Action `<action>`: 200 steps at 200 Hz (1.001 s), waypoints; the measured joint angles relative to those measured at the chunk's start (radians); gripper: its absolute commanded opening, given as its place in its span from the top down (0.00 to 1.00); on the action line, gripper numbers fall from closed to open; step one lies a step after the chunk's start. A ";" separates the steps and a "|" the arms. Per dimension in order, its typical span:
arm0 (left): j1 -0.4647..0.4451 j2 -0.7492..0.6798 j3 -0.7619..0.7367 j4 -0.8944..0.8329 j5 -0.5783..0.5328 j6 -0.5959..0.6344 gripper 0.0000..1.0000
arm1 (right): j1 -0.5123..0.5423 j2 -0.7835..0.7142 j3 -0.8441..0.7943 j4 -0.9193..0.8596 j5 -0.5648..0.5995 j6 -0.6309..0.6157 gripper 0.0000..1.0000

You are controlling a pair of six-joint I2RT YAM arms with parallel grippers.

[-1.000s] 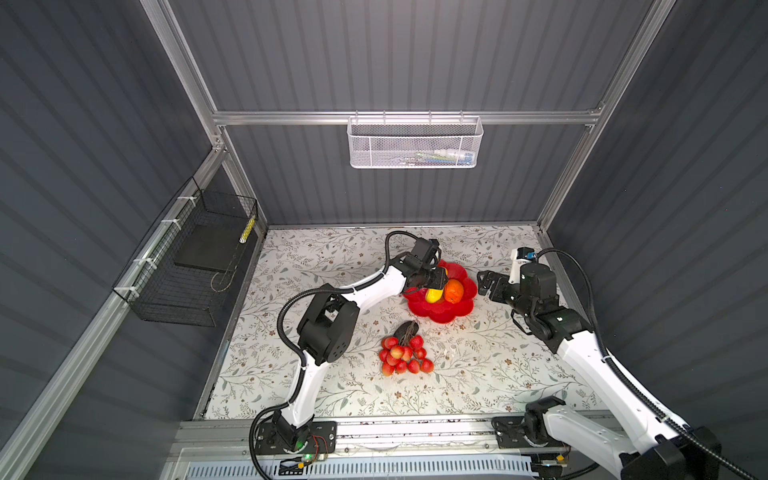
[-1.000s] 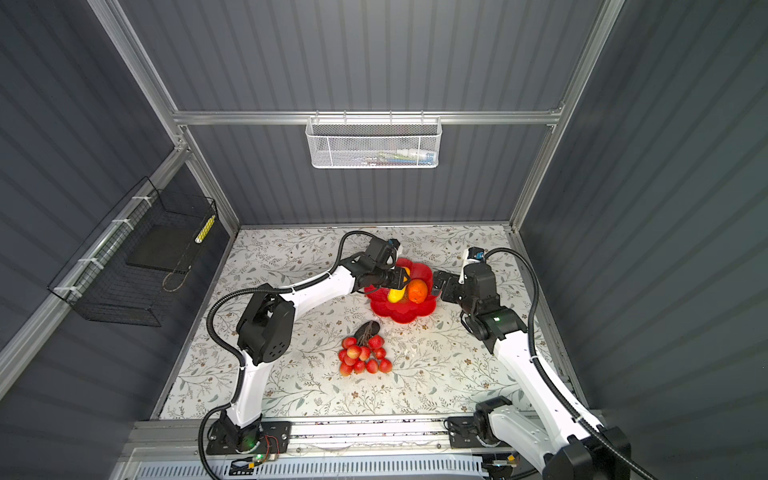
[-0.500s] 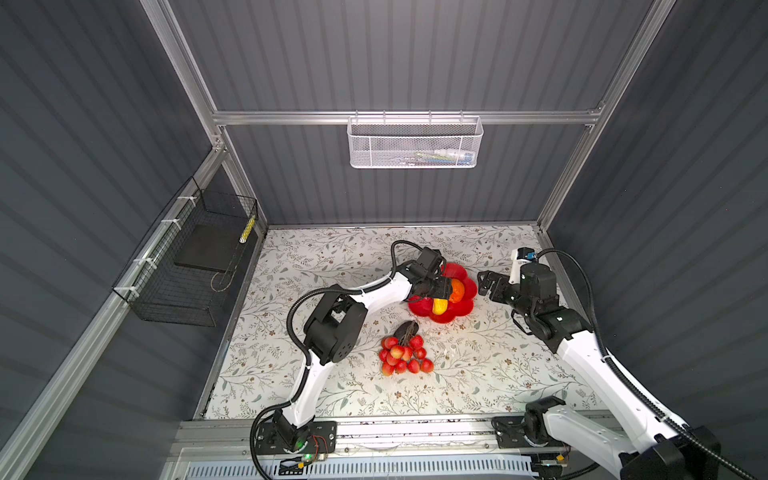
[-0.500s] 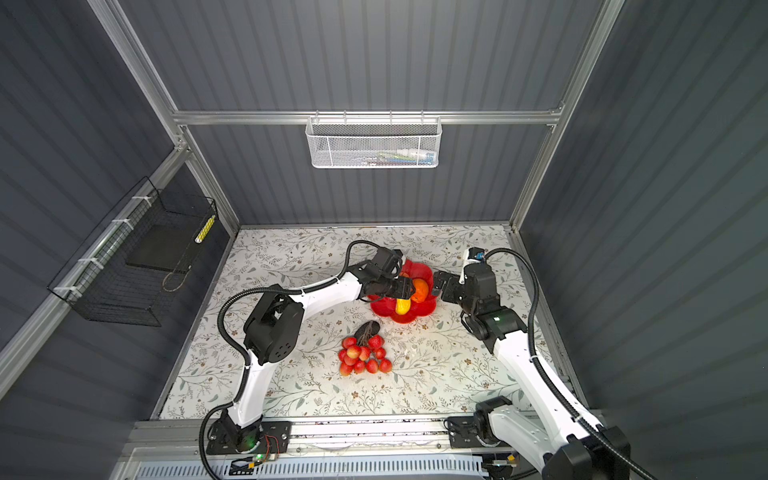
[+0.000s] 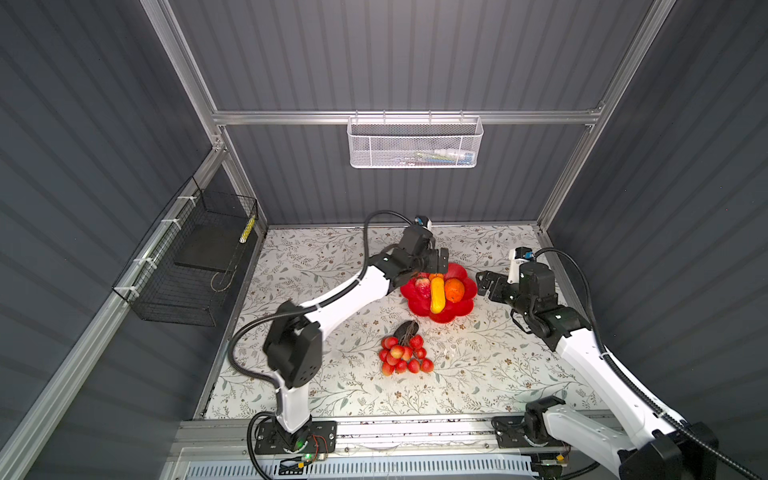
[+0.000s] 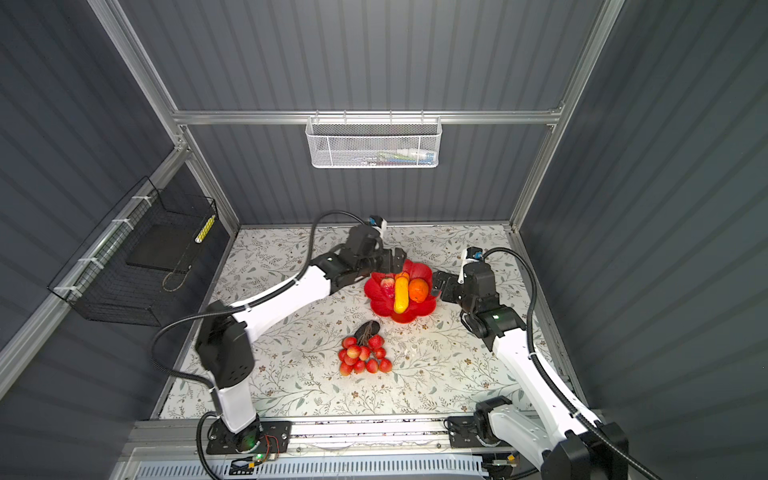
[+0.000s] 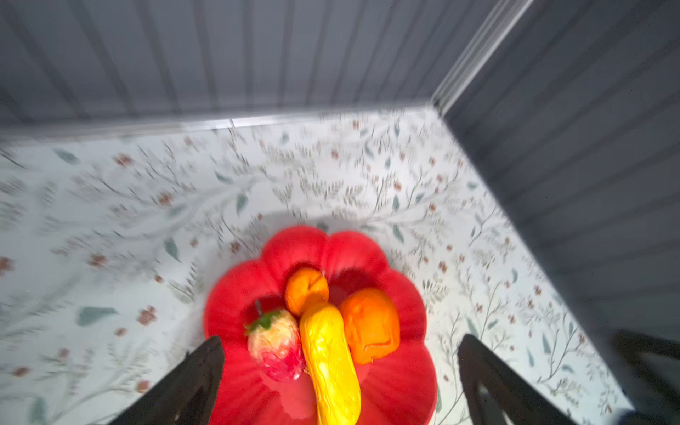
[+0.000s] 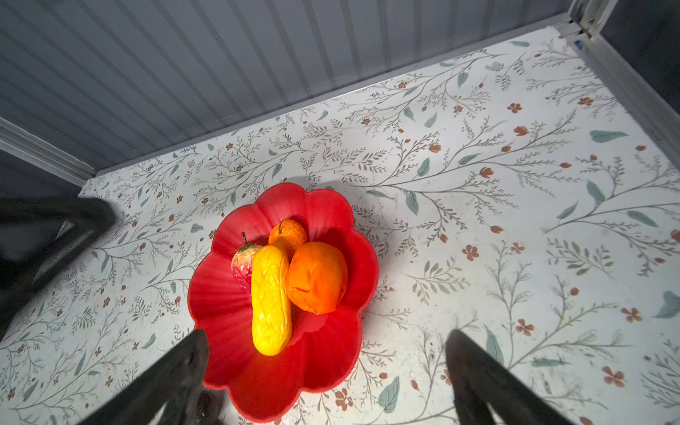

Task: Place and organize the fake fruits in the fruit bowl
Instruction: 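Lift the yellow fruit into the red bowl and release it with the left gripper, then grasp the strawberry bunch stem with the right gripper while the left gripper withdraws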

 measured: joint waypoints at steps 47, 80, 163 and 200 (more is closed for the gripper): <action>0.019 -0.409 -0.410 0.144 -0.333 0.024 0.00 | 0.109 0.032 -0.016 0.040 -0.092 -0.010 0.06; 0.092 -0.547 -0.726 0.056 -0.442 -0.085 0.00 | 0.315 0.056 -0.066 0.097 -0.158 -0.014 0.14; 0.114 -0.827 -0.996 -0.048 -0.539 -0.329 0.00 | 0.547 0.320 -0.015 0.111 -0.208 0.058 0.30; 0.114 -0.822 -0.994 -0.079 -0.549 -0.341 0.00 | 0.550 0.399 0.047 0.115 -0.206 0.071 0.42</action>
